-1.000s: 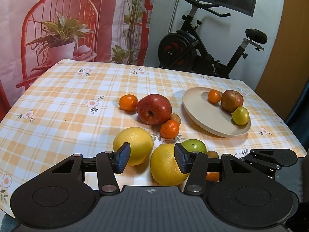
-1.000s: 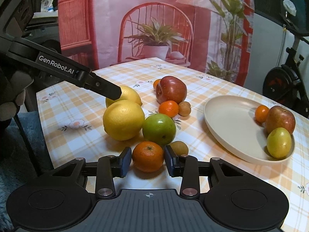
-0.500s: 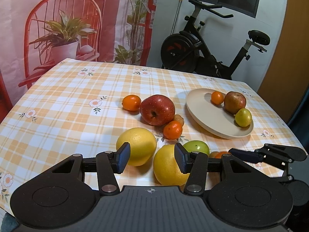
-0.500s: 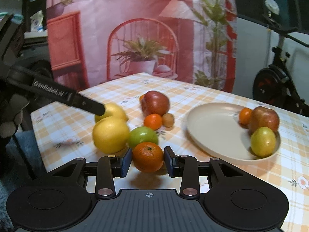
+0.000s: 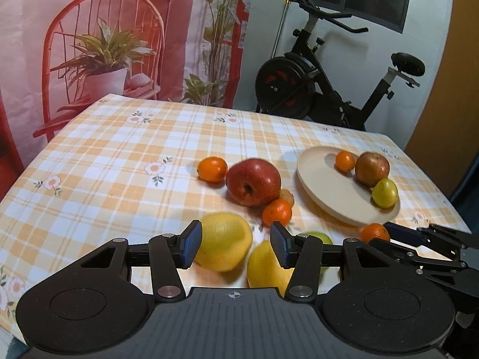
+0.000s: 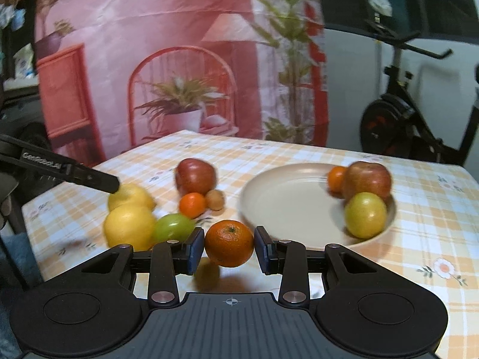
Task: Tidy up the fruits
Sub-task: 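Lift the tangerine with the right gripper and carry it over the plate, then close the left gripper on a second tangerine while the right holds its tangerine above the plate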
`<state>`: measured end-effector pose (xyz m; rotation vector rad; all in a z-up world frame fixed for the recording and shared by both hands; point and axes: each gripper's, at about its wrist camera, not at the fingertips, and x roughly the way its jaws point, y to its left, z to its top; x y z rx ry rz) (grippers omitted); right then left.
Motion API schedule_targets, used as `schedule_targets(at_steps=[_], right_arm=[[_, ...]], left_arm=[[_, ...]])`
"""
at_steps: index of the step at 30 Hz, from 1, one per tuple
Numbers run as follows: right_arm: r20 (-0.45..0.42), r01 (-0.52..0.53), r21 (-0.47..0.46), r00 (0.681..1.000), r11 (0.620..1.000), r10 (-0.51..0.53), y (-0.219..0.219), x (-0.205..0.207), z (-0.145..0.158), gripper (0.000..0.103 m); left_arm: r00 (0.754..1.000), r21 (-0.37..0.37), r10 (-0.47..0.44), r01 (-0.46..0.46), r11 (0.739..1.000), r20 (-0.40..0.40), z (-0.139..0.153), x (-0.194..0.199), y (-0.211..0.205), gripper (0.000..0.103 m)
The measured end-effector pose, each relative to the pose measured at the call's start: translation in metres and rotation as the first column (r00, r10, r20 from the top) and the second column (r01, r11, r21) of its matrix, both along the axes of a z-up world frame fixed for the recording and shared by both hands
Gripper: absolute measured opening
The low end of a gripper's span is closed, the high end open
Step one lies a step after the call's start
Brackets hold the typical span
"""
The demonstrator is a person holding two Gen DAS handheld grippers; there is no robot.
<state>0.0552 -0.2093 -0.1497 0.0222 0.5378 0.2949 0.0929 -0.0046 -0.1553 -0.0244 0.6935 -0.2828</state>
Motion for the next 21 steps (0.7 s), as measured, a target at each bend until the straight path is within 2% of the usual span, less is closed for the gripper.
schedule_targets(at_steps=[5, 12, 17, 21], right_arm=[[0.003, 0.056, 0.026, 0.998, 0.998, -0.056, -0.016, 0.005, -0.001, 0.034], [0.032, 0.074, 0.003, 0.997, 0.997, -0.074, -0.022, 0.025, -0.001, 0.034], [0.062, 0.070, -0.027, 0.996, 0.997, -0.068, -0.020, 0.042, -0.002, 0.034], [0.072, 0.072, -0.032, 0.995, 0.997, -0.069, -0.019, 0.052, -0.005, 0.034]], left_arm=[[1.000, -0.020, 0.016, -0.016, 1.000, 0.010, 0.012, 0.021, 0.003, 0.053], [0.998, -0.022, 0.040, -0.039, 0.999, 0.046, 0.033, 0.060, 0.006, 0.053], [0.998, -0.047, 0.062, -0.061, 0.997, 0.020, 0.036, 0.092, 0.010, 0.053], [0.997, -0.070, 0.060, -0.063, 0.996, -0.052, 0.022, 0.116, 0.009, 0.053]])
